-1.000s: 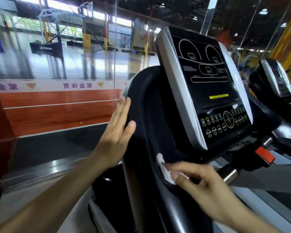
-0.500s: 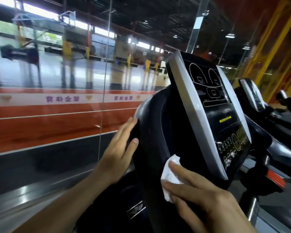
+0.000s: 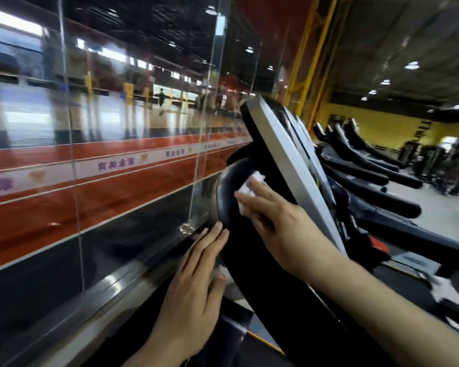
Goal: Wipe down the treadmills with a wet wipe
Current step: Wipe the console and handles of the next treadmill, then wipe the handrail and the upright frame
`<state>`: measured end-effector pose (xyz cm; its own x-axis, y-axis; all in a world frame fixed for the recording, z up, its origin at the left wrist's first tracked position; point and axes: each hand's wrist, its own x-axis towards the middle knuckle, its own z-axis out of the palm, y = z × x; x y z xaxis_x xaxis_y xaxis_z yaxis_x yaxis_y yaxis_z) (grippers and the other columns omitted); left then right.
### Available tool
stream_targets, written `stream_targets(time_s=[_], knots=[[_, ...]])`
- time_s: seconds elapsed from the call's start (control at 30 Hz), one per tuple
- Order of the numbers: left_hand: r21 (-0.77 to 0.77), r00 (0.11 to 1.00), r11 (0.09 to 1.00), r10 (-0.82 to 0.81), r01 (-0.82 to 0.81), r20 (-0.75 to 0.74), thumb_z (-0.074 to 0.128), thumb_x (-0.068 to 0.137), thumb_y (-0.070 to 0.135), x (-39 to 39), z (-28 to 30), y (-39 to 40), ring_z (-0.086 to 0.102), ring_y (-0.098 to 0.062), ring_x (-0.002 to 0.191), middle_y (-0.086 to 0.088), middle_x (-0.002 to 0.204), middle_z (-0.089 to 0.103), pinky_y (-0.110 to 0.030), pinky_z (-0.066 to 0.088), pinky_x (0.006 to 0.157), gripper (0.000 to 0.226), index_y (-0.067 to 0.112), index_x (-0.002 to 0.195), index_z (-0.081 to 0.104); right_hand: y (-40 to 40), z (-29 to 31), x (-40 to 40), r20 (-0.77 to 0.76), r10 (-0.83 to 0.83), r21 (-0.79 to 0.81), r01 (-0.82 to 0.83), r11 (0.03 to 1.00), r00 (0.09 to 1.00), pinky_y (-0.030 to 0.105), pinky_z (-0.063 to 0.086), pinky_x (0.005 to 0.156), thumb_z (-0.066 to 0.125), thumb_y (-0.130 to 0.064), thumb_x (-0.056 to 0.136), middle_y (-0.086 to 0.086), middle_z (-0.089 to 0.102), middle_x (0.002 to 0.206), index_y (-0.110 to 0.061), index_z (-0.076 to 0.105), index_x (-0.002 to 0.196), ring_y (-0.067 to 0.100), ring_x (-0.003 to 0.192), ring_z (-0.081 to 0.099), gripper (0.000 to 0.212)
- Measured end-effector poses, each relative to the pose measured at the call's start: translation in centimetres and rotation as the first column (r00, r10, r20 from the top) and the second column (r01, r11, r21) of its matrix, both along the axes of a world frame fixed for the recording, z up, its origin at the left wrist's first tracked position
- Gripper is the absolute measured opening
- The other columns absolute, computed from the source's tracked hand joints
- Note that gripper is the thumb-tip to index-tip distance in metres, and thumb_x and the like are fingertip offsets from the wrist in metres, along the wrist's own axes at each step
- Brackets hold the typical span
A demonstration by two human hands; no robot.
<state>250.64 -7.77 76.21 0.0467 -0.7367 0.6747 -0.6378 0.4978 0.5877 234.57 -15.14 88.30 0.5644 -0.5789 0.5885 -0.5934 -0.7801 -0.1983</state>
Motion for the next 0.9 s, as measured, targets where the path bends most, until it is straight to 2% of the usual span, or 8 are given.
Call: stream_targets(time_s=[0.1, 0.23, 0.3, 0.47, 0.57, 0.67, 0.77, 0.9], knots=[[-0.004, 1.0, 1.0, -0.026, 0.026, 0.004, 0.052, 0.102, 0.006, 0.8, 0.1, -0.3, 0.015, 0.003, 0.152, 0.031, 0.162, 0.019, -0.007, 0.012, 0.116, 0.066, 0.041, 0.154, 0.031, -3.0, 2.9, 3.1, -0.143, 0.018, 0.07, -0.008, 0.998, 0.99, 0.0, 0.01, 0.111, 0.058, -0.014, 0.101, 0.013, 0.049, 0.15, -0.01, 0.067, 0.129, 0.023, 0.145, 0.037, 0.03], [-0.033, 0.998, 0.999, -0.022, 0.023, 0.053, 0.045, 0.101, 0.007, 1.9, 0.2, -0.7, 0.019, -0.005, 0.153, 0.029, 0.161, 0.027, -0.02, 0.016, 0.123, 0.06, 0.037, 0.153, 0.038, -7.6, 7.1, 7.8, -0.442, -0.182, 0.102, 0.251, 0.963, 0.878, 0.027, 0.032, 0.108, 0.042, -0.02, 0.105, 0.011, 0.055, 0.143, -0.013, 0.063, 0.134, 0.028, 0.134, 0.047, 0.036], [-0.043, 0.999, 0.999, -0.013, 0.015, 0.04, 0.044, 0.098, 0.009, 2.2, 0.1, -0.8, 0.024, -0.006, 0.152, 0.025, 0.159, 0.033, -0.021, 0.018, 0.122, 0.057, 0.031, 0.15, 0.046, -9.0, 7.9, 9.6, -0.517, -0.261, 0.078, 0.349, 0.934, 0.815, 0.03, 0.035, 0.105, 0.037, -0.016, 0.106, 0.013, 0.053, 0.146, -0.009, 0.059, 0.137, 0.029, 0.134, 0.047, 0.039], [0.0, 0.998, 0.998, 0.067, -0.067, -0.018, 0.044, 0.094, 0.014, 3.8, -0.4, -1.7, 0.042, -0.007, 0.136, 0.007, 0.144, 0.049, -0.023, 0.031, 0.114, 0.046, 0.017, 0.138, 0.054, -5.9, 5.3, 10.1, -0.695, -0.25, -0.135, 0.22, 0.966, 0.675, 0.036, 0.048, 0.101, 0.049, -0.019, 0.096, 0.007, 0.065, 0.13, -0.018, 0.069, 0.122, 0.03, 0.12, 0.06, 0.032], [0.034, 0.997, 0.997, 0.064, -0.063, -0.037, 0.042, 0.097, 0.009, 5.5, 0.8, -3.0, 0.044, -0.008, 0.128, 0.005, 0.139, 0.05, -0.024, 0.034, 0.106, 0.042, 0.013, 0.138, 0.052, -3.7, 3.1, 9.7, -0.732, -0.275, -0.221, 0.165, 0.961, 0.624, 0.042, 0.052, 0.095, 0.053, -0.023, 0.092, 0.005, 0.07, 0.115, -0.019, 0.072, 0.11, 0.031, 0.11, 0.064, 0.026], [0.036, 0.998, 0.999, 0.007, -0.005, -0.068, 0.043, 0.102, 0.004, 7.2, 2.8, -4.5, 0.041, -0.004, 0.131, 0.011, 0.142, 0.047, -0.021, 0.03, 0.104, 0.044, 0.021, 0.142, 0.049, -5.6, 6.0, 10.8, -0.654, -0.394, -0.158, 0.392, 0.906, 0.646, 0.053, 0.047, 0.102, 0.057, -0.026, 0.094, 0.003, 0.062, 0.131, -0.022, 0.068, 0.123, 0.031, 0.124, 0.057, 0.031], [0.006, 0.996, 0.999, -0.051, 0.051, -0.08, 0.044, 0.103, 0.003, 8.8, 4.1, -5.9, 0.042, -0.001, 0.128, 0.014, 0.138, 0.047, -0.02, 0.031, 0.101, 0.043, 0.022, 0.141, 0.05, -7.7, 8.1, 12.7, -0.672, -0.456, -0.01, 0.609, 0.793, 0.583, 0.054, 0.043, 0.106, 0.046, -0.019, 0.097, 0.01, 0.055, 0.142, -0.011, 0.06, 0.131, 0.036, 0.131, 0.051, 0.037], [-0.031, 0.994, 0.993, -0.113, 0.113, 0.004, 0.045, 0.101, 0.001, 11.3, 4.0, -6.9, 0.042, 0.002, 0.123, 0.014, 0.134, 0.048, -0.012, 0.031, 0.095, 0.044, 0.021, 0.14, 0.051, -6.3, 3.8, 13.8, -0.53, -0.675, -0.25, 0.666, 0.702, 0.513, 0.057, 0.026, 0.116, 0.047, -0.026, 0.095, 0.009, 0.056, 0.14, -0.017, 0.062, 0.13, 0.032, 0.136, 0.043, 0.038]])
